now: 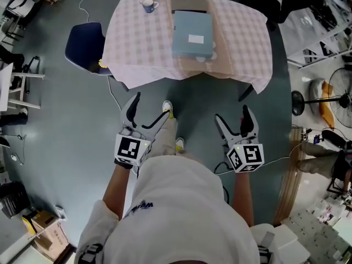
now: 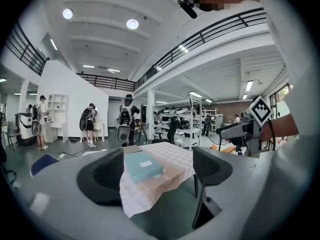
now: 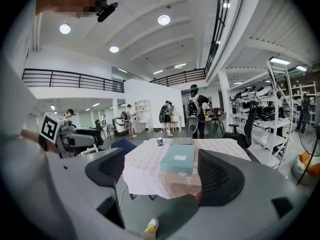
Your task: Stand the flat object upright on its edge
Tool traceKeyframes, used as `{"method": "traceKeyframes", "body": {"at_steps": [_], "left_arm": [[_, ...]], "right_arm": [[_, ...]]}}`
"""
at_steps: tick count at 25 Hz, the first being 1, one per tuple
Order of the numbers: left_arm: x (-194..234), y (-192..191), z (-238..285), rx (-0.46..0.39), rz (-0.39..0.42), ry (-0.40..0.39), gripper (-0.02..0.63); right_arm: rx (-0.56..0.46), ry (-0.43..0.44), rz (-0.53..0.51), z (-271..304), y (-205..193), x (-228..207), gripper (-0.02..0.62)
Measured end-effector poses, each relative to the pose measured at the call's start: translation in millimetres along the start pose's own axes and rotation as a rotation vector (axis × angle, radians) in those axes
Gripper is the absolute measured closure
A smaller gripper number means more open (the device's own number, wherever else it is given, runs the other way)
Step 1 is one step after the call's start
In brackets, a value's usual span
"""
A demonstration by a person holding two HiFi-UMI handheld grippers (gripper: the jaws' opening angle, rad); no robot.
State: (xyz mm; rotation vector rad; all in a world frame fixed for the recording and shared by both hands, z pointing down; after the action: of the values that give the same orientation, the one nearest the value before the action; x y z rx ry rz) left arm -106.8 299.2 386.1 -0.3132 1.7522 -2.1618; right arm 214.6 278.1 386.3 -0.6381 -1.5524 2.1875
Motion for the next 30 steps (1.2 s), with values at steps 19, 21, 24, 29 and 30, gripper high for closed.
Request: {"method": "traceKeyframes", "body": {"at_steps": [19, 21, 24, 29, 30], "left_arm": [[174.8, 10.2, 181.0, -0.037, -0.172, -0.029, 0.219], [194.5, 7.8, 197.6, -0.035, -0.206, -0.024, 0.221], [219.1, 5.5, 222.2, -0.014, -0.246, -0.031, 0.221], [237.5, -1.7, 265.1, 0.05, -0.273, -0.032, 0.227], [238.8, -3.5, 275.9, 0.066, -0.275, -0.036, 0.227]], "right_arm": [[0.117, -0.068, 0.042, 199.8, 72.9, -65.0, 0.147], [0.125, -0.075, 0.046, 220.4, 80.1, -74.6, 0.149], [0.141, -0.089, 0.057, 243.9, 87.3, -91.8, 0.149], [0.21, -0.099, 0.069, 276.8, 82.8, -127.3, 0.156], [0.222, -0.096, 0.067, 285.4, 82.2, -135.6, 0.159]]}}
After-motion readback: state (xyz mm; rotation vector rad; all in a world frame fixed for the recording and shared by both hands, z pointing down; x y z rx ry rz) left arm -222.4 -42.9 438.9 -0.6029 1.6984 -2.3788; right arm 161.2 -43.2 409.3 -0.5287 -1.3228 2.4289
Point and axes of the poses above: the fingertips, and each gripper's own axes: z forward along the fingers, x to its left, y out of its top, the point moved 9 cm from there along -z, backward along the fingers, and after that the axes turned 4 degrees about y, right-handed, at the moved point
